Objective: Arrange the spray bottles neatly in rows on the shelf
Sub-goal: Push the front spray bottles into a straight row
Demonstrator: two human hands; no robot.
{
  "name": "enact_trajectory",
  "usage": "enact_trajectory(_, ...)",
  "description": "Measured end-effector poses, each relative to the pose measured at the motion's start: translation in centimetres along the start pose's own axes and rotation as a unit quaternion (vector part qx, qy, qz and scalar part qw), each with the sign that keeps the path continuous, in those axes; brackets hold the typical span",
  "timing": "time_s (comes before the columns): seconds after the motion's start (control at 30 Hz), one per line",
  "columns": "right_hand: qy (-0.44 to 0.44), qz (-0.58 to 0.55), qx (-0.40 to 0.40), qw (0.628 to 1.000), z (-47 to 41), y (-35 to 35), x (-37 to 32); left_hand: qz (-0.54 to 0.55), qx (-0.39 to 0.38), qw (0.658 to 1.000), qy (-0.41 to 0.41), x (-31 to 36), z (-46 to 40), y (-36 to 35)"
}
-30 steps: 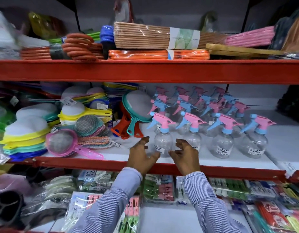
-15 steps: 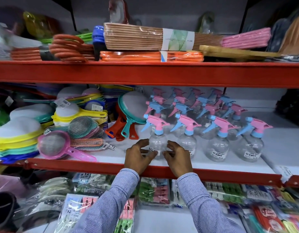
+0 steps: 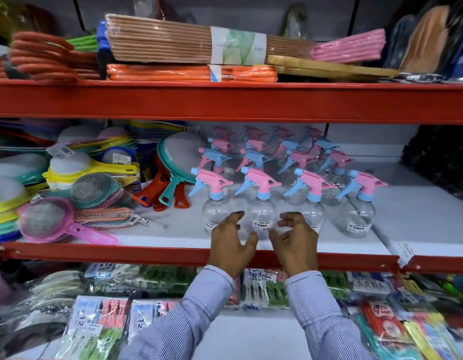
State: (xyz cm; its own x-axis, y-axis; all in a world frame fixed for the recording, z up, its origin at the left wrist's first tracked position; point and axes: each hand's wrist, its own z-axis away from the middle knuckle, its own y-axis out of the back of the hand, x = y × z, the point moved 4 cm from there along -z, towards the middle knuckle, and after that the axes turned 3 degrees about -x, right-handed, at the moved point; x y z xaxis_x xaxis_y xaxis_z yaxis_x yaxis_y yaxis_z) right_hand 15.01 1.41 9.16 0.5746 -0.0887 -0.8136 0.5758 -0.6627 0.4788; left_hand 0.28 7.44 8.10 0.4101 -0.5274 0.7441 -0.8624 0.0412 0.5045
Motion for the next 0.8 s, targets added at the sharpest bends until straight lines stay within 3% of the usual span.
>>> enact_trajectory(0.1,0.006,0.0,-0.033,0.999,-1.4,-0.6,0.4,-0.026,-0.033,0.999,0.034,0.4,-1.4,-1.8)
enact_trajectory(0.23,0.023,-0.009,-0.073,0.997,-2.5,-1.2,1.2,-0.003,-0.022,0.999,0.039,0.7,-1.9,-2.5)
enact_trajectory(0.5,0.041,-0.041,-0.079,0.995,-2.7,-0.8,1.9,0.03,0.011,0.999,0.027,0.4,-1.4,-2.8)
enact_trajectory(0.8,0.037,-0.071,-0.053,0.995,-1.2,1.5,2.2,-0.006,0.039,0.999,0.012,0.1,-0.7,-2.9)
